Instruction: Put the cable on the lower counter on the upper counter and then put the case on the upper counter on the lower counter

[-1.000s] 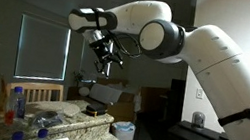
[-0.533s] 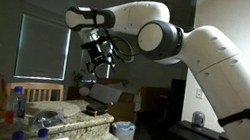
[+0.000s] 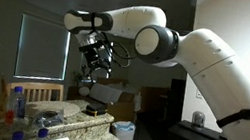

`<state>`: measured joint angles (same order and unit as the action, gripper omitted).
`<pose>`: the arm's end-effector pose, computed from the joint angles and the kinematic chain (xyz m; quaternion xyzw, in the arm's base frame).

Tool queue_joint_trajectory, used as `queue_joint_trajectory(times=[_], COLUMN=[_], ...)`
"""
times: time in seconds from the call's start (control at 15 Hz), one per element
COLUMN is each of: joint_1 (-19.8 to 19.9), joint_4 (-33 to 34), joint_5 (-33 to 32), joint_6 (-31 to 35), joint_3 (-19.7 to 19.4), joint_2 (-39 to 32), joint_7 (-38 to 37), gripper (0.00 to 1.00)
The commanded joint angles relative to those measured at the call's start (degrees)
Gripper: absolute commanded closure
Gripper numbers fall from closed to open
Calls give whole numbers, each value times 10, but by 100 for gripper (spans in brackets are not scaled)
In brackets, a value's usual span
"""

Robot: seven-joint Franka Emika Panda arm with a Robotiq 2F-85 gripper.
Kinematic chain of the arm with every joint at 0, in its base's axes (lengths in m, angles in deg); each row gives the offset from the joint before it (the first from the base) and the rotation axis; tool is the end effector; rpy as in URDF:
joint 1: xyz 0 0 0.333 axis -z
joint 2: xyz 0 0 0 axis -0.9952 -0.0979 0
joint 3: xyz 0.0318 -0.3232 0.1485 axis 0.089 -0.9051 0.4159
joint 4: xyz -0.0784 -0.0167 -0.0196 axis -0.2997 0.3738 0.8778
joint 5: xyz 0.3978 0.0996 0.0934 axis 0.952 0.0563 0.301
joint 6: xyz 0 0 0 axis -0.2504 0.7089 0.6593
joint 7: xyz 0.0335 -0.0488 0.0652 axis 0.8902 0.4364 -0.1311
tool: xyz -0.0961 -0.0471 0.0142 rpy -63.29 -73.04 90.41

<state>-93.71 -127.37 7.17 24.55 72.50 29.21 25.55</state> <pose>0.7090 0.0599 0.5780 0.9347 -0.2485 -0.1500 0.2050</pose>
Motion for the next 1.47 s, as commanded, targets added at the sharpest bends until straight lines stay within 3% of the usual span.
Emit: queue_joint_trajectory(times=[0.0,0.73,1.0,1.13,1.4], joint_1=[4,37,26,18,6], joint_4=[-12,-281,-375,-426,-534], joint_5=[16,-4,-8,-5,6], joint_6=[23,115,128,149,268], joint_3=[3,11,12,16,30], joint_2=[3,93,149,176,229], joint_7=[-25,75,122,96,31], gripper=[0,0,0,0,0])
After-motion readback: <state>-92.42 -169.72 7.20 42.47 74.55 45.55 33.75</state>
